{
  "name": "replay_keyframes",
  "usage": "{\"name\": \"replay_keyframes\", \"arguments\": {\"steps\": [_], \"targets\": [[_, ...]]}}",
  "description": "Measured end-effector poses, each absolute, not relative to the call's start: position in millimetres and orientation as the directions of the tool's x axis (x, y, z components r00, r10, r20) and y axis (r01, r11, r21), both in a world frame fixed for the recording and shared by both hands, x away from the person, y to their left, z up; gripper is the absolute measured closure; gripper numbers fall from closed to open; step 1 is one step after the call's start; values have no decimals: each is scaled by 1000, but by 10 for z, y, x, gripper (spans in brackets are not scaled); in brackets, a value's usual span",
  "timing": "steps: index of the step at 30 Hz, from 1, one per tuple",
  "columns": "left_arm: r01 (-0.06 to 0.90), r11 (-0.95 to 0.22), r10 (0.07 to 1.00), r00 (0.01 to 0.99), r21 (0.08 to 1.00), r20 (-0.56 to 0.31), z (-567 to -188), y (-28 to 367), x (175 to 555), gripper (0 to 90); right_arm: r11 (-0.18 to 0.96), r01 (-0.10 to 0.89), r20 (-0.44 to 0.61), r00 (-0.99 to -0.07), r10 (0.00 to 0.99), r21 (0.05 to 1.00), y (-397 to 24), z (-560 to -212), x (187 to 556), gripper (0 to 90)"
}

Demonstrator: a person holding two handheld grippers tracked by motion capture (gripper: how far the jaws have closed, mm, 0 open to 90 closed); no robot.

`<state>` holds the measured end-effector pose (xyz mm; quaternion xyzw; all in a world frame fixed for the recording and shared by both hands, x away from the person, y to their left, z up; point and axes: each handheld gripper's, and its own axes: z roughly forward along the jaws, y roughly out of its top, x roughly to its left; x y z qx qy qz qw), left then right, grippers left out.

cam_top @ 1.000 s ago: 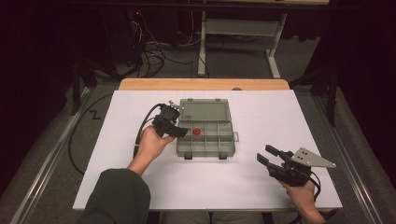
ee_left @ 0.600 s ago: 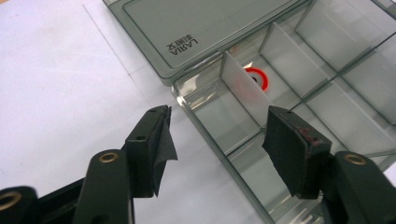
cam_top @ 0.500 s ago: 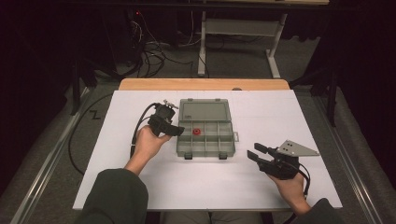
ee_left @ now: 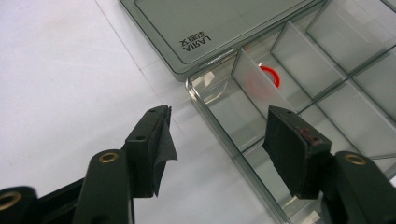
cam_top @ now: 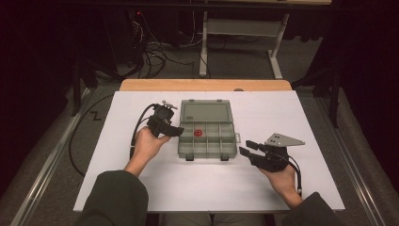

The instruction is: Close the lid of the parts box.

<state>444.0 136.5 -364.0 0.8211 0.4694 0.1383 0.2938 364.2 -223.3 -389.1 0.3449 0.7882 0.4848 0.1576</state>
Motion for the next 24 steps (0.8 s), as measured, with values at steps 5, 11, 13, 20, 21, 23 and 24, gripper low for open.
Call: {"name": "replay_keyframes", "arguments": {"steps": [5, 11, 13, 20, 21, 23, 24], "targets": [[691, -389, 851, 523, 609, -50, -3650, 1354, 4450, 409, 298, 428, 108, -704, 702, 853, -2203, -3889, 3712, 619], [686, -390, 849, 526, 615, -48, -3649, 1333, 4450, 408, 319, 491, 138, -689, 712, 811, -2148, -3861, 3829, 646], [685, -391, 849, 527, 614, -47, -3650, 1329, 4453, 409, 331, 501, 139, -690, 710, 800, -2132, -3849, 3870, 650], [681, -397, 846, 532, 616, -43, -3652, 1312, 4454, 408, 363, 521, 134, -693, 708, 773, -2070, -3812, 3968, 650], [679, -397, 845, 533, 617, -43, -3650, 1310, 4454, 409, 366, 522, 134, -693, 708, 770, -2065, -3809, 3976, 650], [679, -397, 845, 533, 618, -43, -3651, 1309, 4457, 409, 372, 527, 133, -694, 708, 764, -2053, -3799, 3997, 653], [680, -397, 845, 533, 617, -44, -3654, 1308, 4460, 409, 378, 528, 129, -693, 709, 761, -2048, -3793, 4013, 656]]}}
